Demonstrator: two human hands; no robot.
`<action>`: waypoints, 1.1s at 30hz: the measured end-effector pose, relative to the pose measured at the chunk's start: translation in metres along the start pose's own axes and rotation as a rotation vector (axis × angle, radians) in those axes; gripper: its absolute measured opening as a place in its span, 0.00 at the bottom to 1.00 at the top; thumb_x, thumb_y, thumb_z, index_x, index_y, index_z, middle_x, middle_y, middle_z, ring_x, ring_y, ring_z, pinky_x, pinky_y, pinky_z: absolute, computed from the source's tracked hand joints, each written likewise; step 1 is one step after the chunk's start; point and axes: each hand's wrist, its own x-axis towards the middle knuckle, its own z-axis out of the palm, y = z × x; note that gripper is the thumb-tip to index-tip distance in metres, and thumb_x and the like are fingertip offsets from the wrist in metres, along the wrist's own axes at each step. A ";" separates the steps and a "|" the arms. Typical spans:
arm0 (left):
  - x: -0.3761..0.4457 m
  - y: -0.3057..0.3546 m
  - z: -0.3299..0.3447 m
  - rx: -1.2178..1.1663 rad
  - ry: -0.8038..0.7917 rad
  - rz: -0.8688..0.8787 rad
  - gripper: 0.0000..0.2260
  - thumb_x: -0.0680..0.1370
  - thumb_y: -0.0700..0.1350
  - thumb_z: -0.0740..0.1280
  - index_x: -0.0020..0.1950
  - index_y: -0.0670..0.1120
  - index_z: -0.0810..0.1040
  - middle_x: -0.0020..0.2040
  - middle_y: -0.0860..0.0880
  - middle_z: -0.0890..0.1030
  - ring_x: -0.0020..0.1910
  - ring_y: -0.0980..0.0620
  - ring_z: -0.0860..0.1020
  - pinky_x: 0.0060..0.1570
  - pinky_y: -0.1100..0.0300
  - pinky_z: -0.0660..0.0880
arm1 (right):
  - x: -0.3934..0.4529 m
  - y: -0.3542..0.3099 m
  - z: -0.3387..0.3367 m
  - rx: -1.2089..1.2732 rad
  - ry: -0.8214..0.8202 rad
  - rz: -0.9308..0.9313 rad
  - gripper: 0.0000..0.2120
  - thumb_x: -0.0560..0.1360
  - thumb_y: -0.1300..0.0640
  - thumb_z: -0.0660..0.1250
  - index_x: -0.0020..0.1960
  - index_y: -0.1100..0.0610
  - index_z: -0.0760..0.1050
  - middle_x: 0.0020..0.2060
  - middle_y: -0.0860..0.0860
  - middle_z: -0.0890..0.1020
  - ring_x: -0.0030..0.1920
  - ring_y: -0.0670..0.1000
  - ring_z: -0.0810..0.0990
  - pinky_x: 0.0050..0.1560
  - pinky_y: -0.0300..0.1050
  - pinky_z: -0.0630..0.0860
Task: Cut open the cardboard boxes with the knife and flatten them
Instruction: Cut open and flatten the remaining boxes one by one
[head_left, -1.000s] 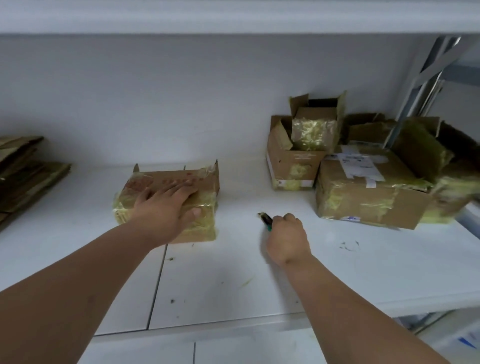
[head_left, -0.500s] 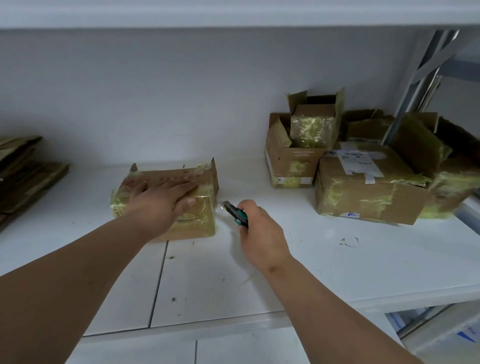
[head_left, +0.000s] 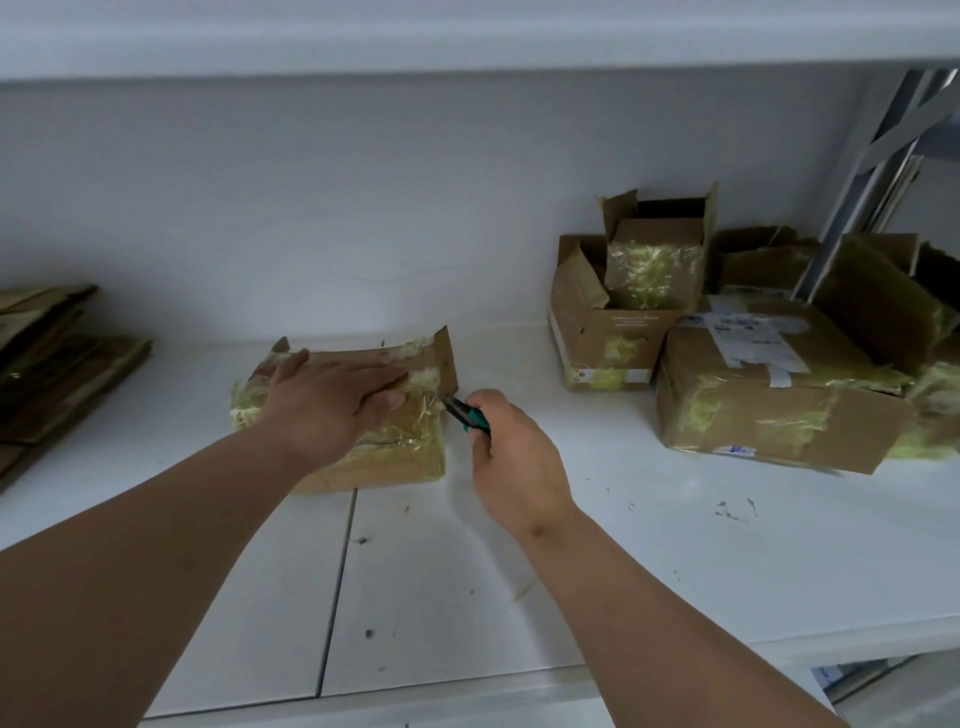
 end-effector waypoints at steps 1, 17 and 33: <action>0.001 -0.001 0.000 0.001 0.002 0.002 0.32 0.73 0.70 0.37 0.72 0.68 0.64 0.73 0.65 0.66 0.75 0.58 0.61 0.75 0.47 0.47 | 0.001 0.001 0.002 0.006 0.007 0.004 0.17 0.79 0.65 0.59 0.66 0.53 0.71 0.52 0.52 0.80 0.49 0.56 0.77 0.50 0.54 0.77; 0.008 -0.010 0.004 0.002 0.045 0.029 0.34 0.71 0.71 0.35 0.71 0.69 0.66 0.72 0.66 0.68 0.74 0.58 0.63 0.73 0.49 0.53 | 0.006 0.004 0.022 0.066 0.139 -0.016 0.19 0.73 0.59 0.56 0.61 0.54 0.77 0.46 0.51 0.81 0.45 0.56 0.78 0.42 0.50 0.77; 0.011 -0.021 -0.010 0.047 -0.026 0.041 0.20 0.80 0.65 0.47 0.70 0.69 0.67 0.68 0.69 0.70 0.72 0.64 0.64 0.75 0.54 0.38 | 0.001 0.005 0.035 -0.016 0.150 -0.128 0.18 0.71 0.62 0.57 0.56 0.55 0.79 0.39 0.51 0.80 0.37 0.55 0.77 0.33 0.49 0.77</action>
